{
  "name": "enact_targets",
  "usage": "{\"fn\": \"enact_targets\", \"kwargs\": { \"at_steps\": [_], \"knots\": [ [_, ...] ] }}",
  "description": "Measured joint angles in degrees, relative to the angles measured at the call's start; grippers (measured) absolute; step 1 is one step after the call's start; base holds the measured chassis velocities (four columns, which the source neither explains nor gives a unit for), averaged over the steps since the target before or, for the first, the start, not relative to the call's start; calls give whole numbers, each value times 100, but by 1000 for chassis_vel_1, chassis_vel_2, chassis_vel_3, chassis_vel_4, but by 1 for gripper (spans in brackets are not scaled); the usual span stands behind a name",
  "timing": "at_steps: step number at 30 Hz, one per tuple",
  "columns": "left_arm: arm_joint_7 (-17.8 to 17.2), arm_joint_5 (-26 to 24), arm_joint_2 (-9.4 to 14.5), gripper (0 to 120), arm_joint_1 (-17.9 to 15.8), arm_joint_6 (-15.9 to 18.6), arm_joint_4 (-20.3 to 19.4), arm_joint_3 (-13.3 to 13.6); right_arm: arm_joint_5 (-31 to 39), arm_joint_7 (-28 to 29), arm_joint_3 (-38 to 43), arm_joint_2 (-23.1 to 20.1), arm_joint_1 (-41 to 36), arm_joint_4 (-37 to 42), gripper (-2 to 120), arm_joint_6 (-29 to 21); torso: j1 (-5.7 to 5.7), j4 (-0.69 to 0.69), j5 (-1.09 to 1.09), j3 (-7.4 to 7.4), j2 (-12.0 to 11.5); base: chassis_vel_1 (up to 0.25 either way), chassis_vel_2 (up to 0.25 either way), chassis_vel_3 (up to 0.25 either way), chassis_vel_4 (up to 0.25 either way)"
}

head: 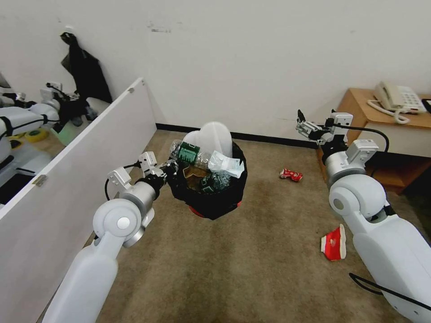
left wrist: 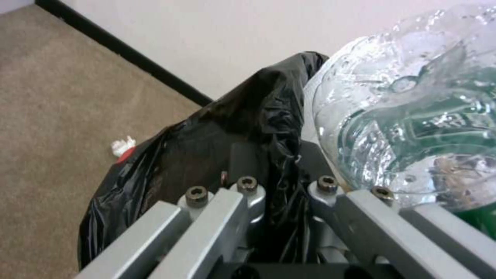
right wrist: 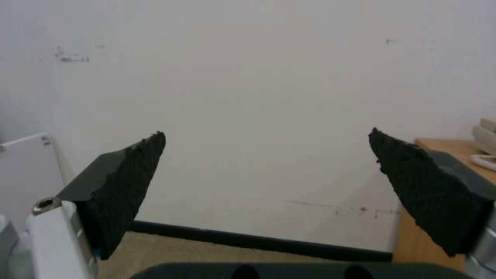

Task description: Pick up the trash bin, then pick up the garbage from the floor and place it into the trash bin.

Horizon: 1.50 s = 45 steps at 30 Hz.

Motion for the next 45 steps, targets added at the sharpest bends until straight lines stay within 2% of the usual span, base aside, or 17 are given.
{"fn": "enact_targets", "kwargs": {
  "at_steps": [30,37,41,45],
  "knots": [
    [4,35,17,4,0,58,-25,-8,101,14,-21,5,62,54,100,62,0,-1,0,0,1,-2,-1,-2,-1],
    [15,37,14,4,-11,-22,-16,1,99,-7,-30,7,75,52,100,100,0,-6,0,0,1,-47,-40,-45,-43],
    [16,39,15,4,-11,-26,-14,1,95,-15,-37,11,120,40,100,131,0,1,0,0,1,0,0,0,0],
    [16,41,16,4,-11,-26,-14,0,89,-16,-39,11,125,39,100,134,0,1,0,0,1,0,0,0,0]
  ]
}}
